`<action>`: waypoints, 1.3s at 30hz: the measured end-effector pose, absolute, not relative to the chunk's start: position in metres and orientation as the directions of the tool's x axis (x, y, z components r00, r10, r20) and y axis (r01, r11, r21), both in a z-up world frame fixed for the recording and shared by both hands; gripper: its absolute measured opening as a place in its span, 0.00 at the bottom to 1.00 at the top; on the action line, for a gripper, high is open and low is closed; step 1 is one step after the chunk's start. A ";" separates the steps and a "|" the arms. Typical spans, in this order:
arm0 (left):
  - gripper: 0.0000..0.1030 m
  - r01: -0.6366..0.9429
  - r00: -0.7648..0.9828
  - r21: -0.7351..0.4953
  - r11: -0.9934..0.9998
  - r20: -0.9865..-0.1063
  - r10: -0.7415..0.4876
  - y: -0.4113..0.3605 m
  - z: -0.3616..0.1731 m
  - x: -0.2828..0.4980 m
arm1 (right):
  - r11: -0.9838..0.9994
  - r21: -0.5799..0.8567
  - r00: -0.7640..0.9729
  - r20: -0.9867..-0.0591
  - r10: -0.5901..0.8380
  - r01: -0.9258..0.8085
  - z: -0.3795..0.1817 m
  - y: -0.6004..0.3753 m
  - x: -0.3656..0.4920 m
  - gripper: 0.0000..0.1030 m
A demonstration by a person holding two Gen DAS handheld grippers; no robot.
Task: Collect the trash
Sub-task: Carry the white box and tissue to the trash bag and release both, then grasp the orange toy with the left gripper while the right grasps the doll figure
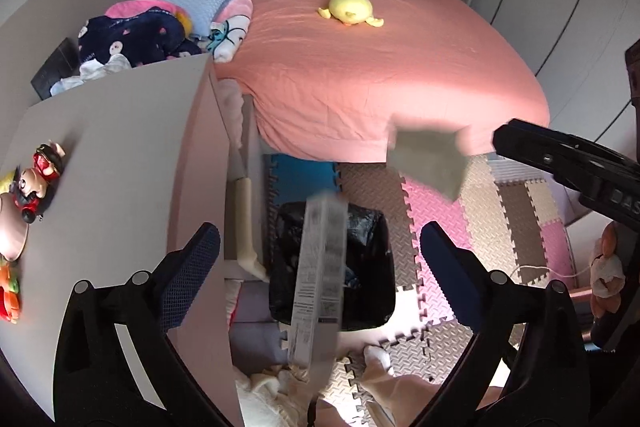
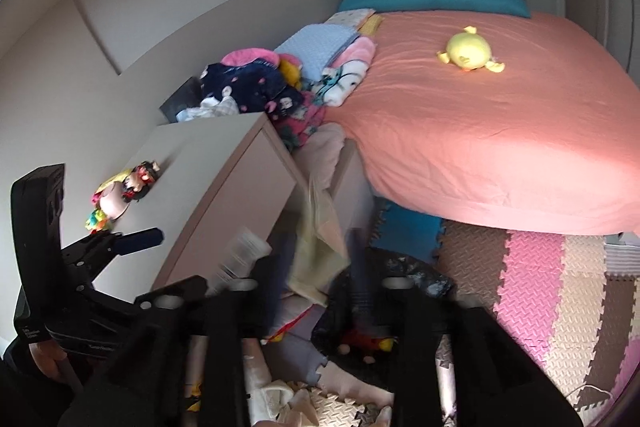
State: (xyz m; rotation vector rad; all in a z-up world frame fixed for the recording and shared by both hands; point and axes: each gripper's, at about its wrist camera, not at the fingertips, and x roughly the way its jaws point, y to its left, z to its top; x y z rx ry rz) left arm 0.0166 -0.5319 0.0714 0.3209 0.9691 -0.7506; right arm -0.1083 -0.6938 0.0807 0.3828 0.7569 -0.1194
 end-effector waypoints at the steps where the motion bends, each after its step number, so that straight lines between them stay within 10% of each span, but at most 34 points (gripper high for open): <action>1: 0.94 0.698 0.347 -0.075 0.712 -0.835 -0.428 -0.531 0.072 0.018 | 0.927 0.282 0.727 -0.686 0.016 0.246 0.082 -0.696 -0.110 0.55; 39: 0.94 0.288 0.525 -0.131 0.949 -0.807 -0.271 -0.330 0.073 0.057 | 0.941 0.327 0.648 -0.699 0.302 -0.087 0.075 -0.552 -0.020 0.55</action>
